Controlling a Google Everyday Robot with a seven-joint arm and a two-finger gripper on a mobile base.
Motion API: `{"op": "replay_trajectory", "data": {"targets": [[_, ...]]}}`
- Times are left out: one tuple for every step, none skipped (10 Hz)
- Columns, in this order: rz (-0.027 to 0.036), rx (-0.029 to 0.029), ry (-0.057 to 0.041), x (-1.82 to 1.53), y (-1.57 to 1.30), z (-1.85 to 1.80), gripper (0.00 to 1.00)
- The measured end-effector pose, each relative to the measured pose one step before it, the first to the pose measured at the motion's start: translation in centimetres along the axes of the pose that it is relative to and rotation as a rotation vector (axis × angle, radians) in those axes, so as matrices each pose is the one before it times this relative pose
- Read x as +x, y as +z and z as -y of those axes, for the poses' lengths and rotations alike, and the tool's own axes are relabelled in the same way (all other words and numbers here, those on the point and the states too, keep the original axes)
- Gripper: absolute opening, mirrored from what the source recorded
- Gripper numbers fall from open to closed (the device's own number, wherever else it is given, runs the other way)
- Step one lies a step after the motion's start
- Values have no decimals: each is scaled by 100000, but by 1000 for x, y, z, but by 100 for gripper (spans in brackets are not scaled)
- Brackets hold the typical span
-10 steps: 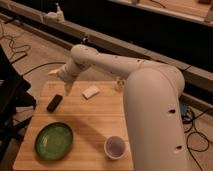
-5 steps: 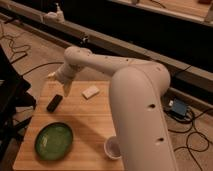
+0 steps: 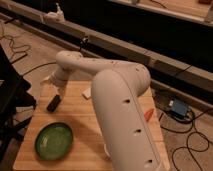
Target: Place the eraser in the ceramic cup
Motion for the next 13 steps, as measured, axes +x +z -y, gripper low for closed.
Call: {"op": "replay_trajectory", "data": {"targets": [[-631,-654,795,-124,686,-64,80],[-1201,-1348,1194,-95,1033,-184,80],[-1021,-1266,475,16,645,-169,80],[-1867,-1916,902,108,891,-104,80],[-3023,-1919,795,498,930,28,80],[-16,-177,-4,12,-48,-75,80],[63,124,-47,-30,21,66,80],[-23,-98,-22,28,-24,-61,80],[-1,275,-71,17,51,80,80],[379,679,196,-126,-83,130,80],[698,1966,1753,-595,-1,805,80],[381,1743,2414,-745,171,897,80],[-327,972,1196,-279,286,405,80]]}}
